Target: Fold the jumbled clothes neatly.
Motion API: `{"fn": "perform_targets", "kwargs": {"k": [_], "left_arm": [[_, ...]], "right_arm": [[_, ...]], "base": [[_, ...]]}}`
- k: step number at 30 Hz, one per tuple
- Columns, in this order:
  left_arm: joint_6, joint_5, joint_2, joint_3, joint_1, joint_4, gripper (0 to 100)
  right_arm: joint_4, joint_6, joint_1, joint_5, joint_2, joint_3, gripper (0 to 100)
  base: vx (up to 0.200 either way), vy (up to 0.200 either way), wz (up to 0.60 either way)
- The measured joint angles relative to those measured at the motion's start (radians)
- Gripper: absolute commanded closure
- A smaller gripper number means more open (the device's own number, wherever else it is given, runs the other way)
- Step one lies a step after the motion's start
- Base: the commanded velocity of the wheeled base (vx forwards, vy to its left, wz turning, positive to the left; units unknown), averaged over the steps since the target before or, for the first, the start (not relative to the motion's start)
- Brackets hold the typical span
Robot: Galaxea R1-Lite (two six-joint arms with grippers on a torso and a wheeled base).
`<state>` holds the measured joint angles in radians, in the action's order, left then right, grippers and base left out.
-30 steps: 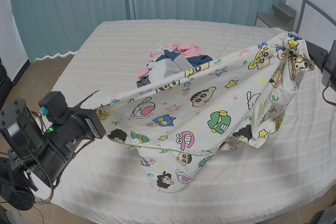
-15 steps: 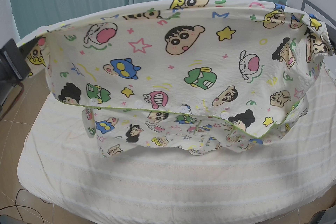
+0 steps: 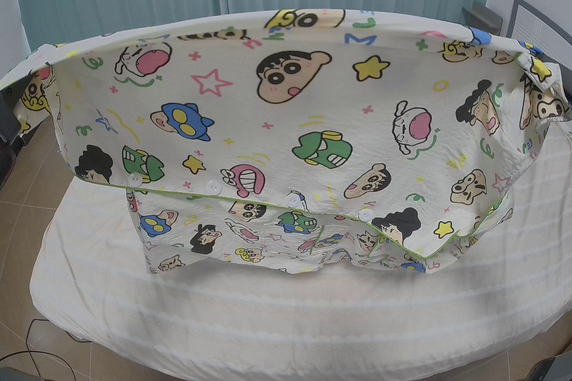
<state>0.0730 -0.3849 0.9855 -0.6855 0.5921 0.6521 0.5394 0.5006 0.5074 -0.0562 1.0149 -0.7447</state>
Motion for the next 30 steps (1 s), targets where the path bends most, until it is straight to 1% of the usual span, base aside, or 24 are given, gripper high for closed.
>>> {"fn": "perform_targets", "kwargs": {"k": [4, 9, 15, 19, 24, 30], "left_arm": [[0.0, 0.0, -0.01, 0.013, 0.0, 0.0, 100], [-0.012, -0.001, -0.017, 0.021, 0.0, 0.0, 100], [-0.091, -0.004, -0.024, 0.061, 0.0, 0.002, 100], [-0.096, -0.003, -0.03, 0.072, 0.0, 0.002, 100], [-0.095, -0.005, -0.036, 0.076, -0.004, 0.0, 100], [-0.095, -0.002, -0.037, 0.076, -0.033, 0.0, 100]], "right_arm": [[0.0, 0.0, 0.0, -0.001, -0.003, 0.002, 100], [0.0, 0.003, 0.0, -0.001, -0.004, 0.006, 100], [0.0, 0.004, 0.0, -0.003, -0.004, 0.023, 100], [0.0, 0.004, 0.0, -0.004, -0.003, 0.032, 100], [-0.001, 0.004, 0.0, -0.005, -0.002, 0.036, 100], [0.0, 0.004, 0.0, -0.007, 0.0, 0.039, 100]], "base": [[-0.2, 0.0, 0.0], [0.0, 0.0, 0.0], [0.0, 0.0, 0.0], [0.0, 0.0, 0.0], [0.0, 0.2, 0.0], [0.0, 0.2, 0.0]]}}
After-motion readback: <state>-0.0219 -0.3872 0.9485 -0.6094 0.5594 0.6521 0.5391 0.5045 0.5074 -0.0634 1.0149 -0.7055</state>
